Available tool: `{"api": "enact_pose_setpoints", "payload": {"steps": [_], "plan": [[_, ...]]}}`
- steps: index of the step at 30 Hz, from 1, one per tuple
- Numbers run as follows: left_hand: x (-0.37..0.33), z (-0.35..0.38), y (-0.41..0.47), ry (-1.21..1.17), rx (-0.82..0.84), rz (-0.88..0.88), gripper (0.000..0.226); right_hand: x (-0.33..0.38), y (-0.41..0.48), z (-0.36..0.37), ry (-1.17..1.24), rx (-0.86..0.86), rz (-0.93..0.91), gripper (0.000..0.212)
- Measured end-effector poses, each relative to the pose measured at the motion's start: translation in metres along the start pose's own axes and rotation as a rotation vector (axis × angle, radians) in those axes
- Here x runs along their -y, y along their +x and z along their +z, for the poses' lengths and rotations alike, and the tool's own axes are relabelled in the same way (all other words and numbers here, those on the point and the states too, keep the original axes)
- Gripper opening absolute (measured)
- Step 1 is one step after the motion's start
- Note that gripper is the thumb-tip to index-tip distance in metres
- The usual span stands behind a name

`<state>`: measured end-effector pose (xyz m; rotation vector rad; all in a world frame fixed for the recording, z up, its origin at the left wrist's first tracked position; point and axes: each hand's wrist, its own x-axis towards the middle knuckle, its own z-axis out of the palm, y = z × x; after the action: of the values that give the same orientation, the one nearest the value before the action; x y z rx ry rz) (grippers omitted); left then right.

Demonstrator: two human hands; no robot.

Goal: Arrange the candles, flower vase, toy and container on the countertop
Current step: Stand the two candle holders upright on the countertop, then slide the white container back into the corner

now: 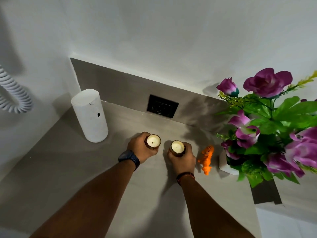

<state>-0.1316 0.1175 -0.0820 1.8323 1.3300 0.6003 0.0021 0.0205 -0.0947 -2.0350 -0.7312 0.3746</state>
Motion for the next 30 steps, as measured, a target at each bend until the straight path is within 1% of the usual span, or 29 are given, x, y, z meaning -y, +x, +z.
{"api": "enact_pose_setpoints", "payload": {"steps": [2, 4, 6, 8, 9, 12, 14, 16, 19, 21, 23, 25, 26, 28, 29, 30], "plan": [[0.004, 0.005, 0.0, -0.012, -0.001, -0.001, 0.051, -0.001, 0.002, 0.0, 0.005, 0.009, -0.006, 0.051], [0.005, 0.006, 0.001, -0.032, 0.0, -0.002, 0.057, -0.002, 0.003, 0.001, 0.012, 0.028, -0.013, 0.056], [0.006, 0.005, 0.001, -0.032, 0.027, 0.006, 0.077, -0.001, 0.001, 0.002, 0.009, 0.04, -0.008, 0.072], [0.008, -0.002, -0.001, -0.019, 0.04, 0.005, 0.099, 0.005, -0.005, 0.002, -0.045, 0.003, -0.024, 0.084], [0.01, -0.007, -0.003, -0.026, 0.026, -0.009, 0.102, 0.009, -0.008, 0.001, -0.084, -0.046, -0.075, 0.084], [0.022, -0.028, -0.011, -0.047, -0.079, -0.067, 0.092, 0.031, -0.022, 0.004, -0.197, -0.184, -0.341, 0.073], [0.032, -0.045, -0.015, -0.044, -0.163, -0.101, 0.085, 0.048, -0.032, 0.013, -0.221, -0.178, -0.473, 0.071], [0.044, -0.063, -0.017, -0.029, -0.257, -0.118, 0.073, 0.063, -0.044, 0.026, -0.199, -0.093, -0.576, 0.068], [0.059, -0.086, -0.02, -0.029, -0.396, -0.16, 0.05, 0.074, -0.059, 0.047, -0.187, 0.11, -0.712, 0.063], [0.067, -0.1, -0.023, -0.064, -0.488, -0.193, 0.045, 0.072, -0.065, 0.06, -0.236, 0.284, -0.72, 0.064], [0.074, -0.11, -0.023, -0.057, -0.575, -0.195, 0.051, 0.063, -0.067, 0.072, -0.323, 0.452, -0.673, 0.068], [0.08, -0.116, -0.019, -0.04, -0.636, -0.191, 0.065, 0.049, -0.066, 0.08, -0.409, 0.544, -0.634, 0.073], [0.082, -0.118, -0.017, -0.049, -0.644, -0.203, 0.076, 0.043, -0.066, 0.084, -0.444, 0.572, -0.618, 0.075], [0.084, -0.12, -0.009, -0.093, -0.606, -0.229, 0.101, 0.034, -0.068, 0.091, -0.504, 0.595, -0.616, 0.079], [0.084, -0.12, -0.005, -0.124, -0.573, -0.224, 0.109, 0.031, -0.07, 0.094, -0.526, 0.585, -0.628, 0.08], [0.084, -0.12, 0.0, -0.154, -0.54, -0.205, 0.113, 0.029, -0.071, 0.098, -0.544, 0.567, -0.638, 0.081]]}}
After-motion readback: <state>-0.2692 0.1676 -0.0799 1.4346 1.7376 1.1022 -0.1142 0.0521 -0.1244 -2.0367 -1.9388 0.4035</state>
